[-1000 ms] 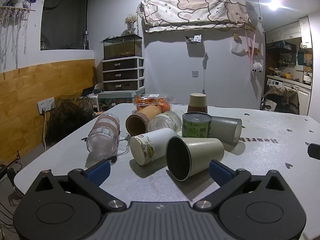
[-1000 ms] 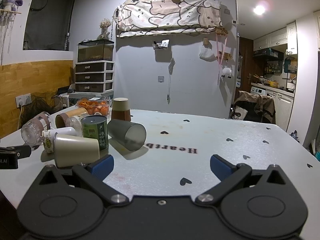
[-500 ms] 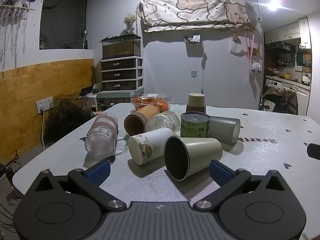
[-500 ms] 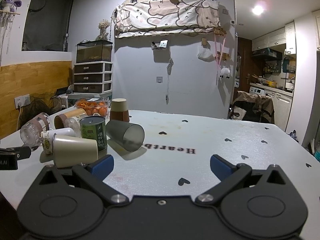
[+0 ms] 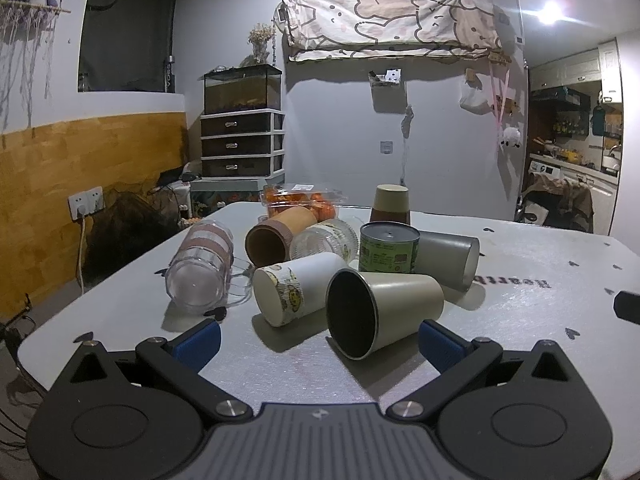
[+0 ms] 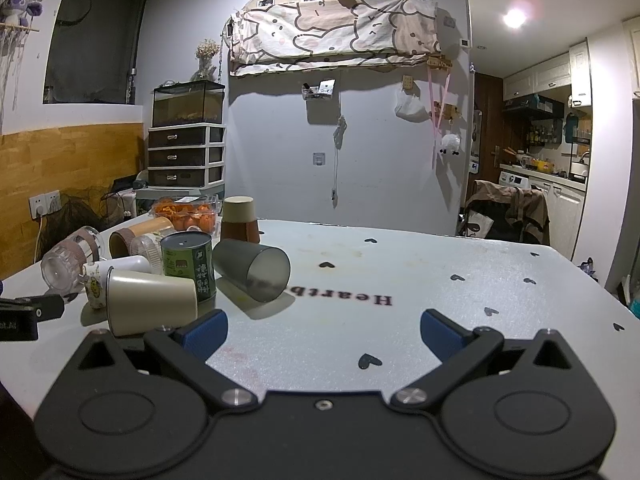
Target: Flip cup upright
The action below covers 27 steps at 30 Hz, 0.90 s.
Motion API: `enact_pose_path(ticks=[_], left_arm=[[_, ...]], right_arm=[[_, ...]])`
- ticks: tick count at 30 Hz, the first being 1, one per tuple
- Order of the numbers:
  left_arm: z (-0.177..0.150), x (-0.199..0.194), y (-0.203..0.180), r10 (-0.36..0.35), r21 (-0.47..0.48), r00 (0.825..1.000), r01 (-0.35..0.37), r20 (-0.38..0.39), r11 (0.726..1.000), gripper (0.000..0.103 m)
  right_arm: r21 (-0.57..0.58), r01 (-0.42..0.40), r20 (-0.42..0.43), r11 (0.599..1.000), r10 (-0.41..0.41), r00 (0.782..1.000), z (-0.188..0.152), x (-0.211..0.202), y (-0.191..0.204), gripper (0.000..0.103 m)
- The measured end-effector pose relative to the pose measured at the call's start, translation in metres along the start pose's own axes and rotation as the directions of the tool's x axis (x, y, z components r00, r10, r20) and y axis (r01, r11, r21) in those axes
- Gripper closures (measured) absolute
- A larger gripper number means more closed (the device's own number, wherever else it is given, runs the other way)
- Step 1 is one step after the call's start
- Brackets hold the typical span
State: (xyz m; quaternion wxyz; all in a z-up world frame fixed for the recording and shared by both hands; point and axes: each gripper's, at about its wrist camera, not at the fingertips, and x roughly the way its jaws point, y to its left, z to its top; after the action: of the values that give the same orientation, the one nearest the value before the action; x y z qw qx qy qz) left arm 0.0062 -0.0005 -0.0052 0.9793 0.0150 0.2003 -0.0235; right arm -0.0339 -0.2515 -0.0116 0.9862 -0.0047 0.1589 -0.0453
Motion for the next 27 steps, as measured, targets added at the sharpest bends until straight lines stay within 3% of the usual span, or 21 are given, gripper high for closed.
enact_pose_path(ticks=[3, 9, 14, 19, 24, 27], left_arm=[[0.001, 0.004, 0.006, -0.027, -0.009, 1.0, 0.027, 0.013, 1.0, 0.0], [0.013, 0.022, 0.015, -0.16, -0.03, 0.987, 0.16, 0.03, 0.987, 0.0], [0.031, 0.051, 0.009, -0.258, 0.075, 0.966, 0.255, 0.027, 0.964, 0.0], [0.051, 0.092, 0.006, -0.383, 0.201, 0.92, 0.392, -0.084, 0.898, 0.0], [0.062, 0.116, -0.009, -0.399, 0.352, 0.903, 0.429, -0.158, 0.832, 0.001], [0.062, 0.125, -0.019, -0.416, 0.449, 0.878, 0.479, -0.237, 0.754, 0.002]], right_arm=[[0.0, 0.0, 0.0, 1.0, 0.0, 1.0, -0.001, 0.0, 0.002, 0.0], [0.01, -0.012, 0.0, 1.0, 0.012, 1.0, -0.002, 0.001, 0.005, 0.0], [0.016, -0.02, -0.004, 1.0, 0.02, 1.0, -0.004, 0.003, 0.006, 0.0], [0.026, -0.024, -0.003, 0.999, 0.024, 1.0, -0.005, 0.004, 0.003, 0.0], [0.034, -0.042, -0.003, 0.999, 0.043, 0.999, -0.008, 0.006, 0.003, 0.0], [0.035, -0.048, 0.0, 0.998, 0.048, 0.999, -0.008, 0.004, 0.001, 0.0]])
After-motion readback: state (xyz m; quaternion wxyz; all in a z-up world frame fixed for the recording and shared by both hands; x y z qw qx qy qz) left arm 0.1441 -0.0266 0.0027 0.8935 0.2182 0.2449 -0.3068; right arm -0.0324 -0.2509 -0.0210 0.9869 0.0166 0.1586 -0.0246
